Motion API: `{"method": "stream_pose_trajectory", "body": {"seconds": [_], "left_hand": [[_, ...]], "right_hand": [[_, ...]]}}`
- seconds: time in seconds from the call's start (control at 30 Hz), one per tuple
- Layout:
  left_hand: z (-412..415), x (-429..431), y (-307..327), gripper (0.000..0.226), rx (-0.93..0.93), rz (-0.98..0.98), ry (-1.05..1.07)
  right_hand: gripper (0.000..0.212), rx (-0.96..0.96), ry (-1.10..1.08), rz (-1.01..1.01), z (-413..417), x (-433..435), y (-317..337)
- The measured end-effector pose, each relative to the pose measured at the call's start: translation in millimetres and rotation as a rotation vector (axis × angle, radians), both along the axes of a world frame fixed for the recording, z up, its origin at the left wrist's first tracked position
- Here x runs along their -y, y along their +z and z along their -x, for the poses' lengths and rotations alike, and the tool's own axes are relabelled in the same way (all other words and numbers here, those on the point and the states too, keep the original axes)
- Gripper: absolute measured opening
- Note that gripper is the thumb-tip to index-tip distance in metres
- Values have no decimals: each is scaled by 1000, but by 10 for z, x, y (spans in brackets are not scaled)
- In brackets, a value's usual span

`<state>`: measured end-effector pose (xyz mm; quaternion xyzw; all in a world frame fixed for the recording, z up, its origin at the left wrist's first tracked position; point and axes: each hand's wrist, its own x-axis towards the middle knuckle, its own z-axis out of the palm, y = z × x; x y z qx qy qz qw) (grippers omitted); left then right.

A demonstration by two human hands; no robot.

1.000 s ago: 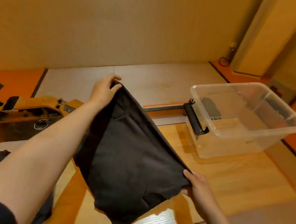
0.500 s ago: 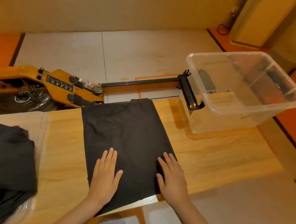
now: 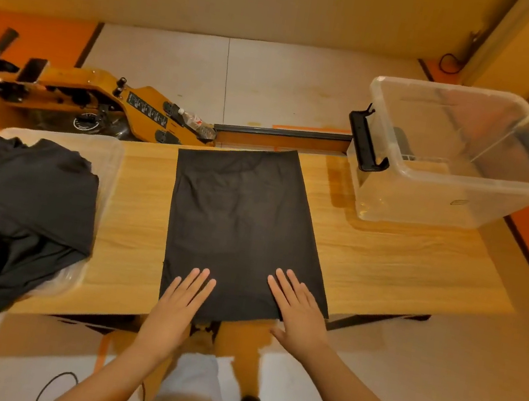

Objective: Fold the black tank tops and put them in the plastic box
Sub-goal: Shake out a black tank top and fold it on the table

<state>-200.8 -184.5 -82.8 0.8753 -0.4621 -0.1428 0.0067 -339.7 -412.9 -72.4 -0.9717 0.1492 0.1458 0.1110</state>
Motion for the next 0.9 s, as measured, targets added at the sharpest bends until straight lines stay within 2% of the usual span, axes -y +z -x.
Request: {"method": "stream_pose_trajectory", "body": {"seconds": [0.1, 0.27, 0.37, 0.5, 0.63, 0.73, 0.83, 0.9], "left_hand": [[68, -184, -60, 123, 68, 36, 33], [124, -341, 28, 103, -81, 23, 160], [203, -308, 172, 96, -140, 64, 236], [331, -403, 344, 68, -207, 207, 275], [356, -408, 428, 45, -296, 295, 419], [296, -392, 475, 34, -377, 308, 502], [187, -410, 560, 26, -436, 350, 575], [121, -405, 661, 28, -455, 444, 628]], "right_hand": [[94, 85, -42, 55, 121, 32, 8], [83, 51, 18, 51, 307, 137, 88], [76, 100, 13, 1, 368, 197, 137], [57, 178, -30, -32, 409, 269, 241], [39, 203, -117, -64, 440, 328, 284], [16, 265, -209, -178, 396, 320, 380], [12, 372, -297, -337, 338, 308, 493], [12, 453, -359, -472, 292, 323, 551]]}}
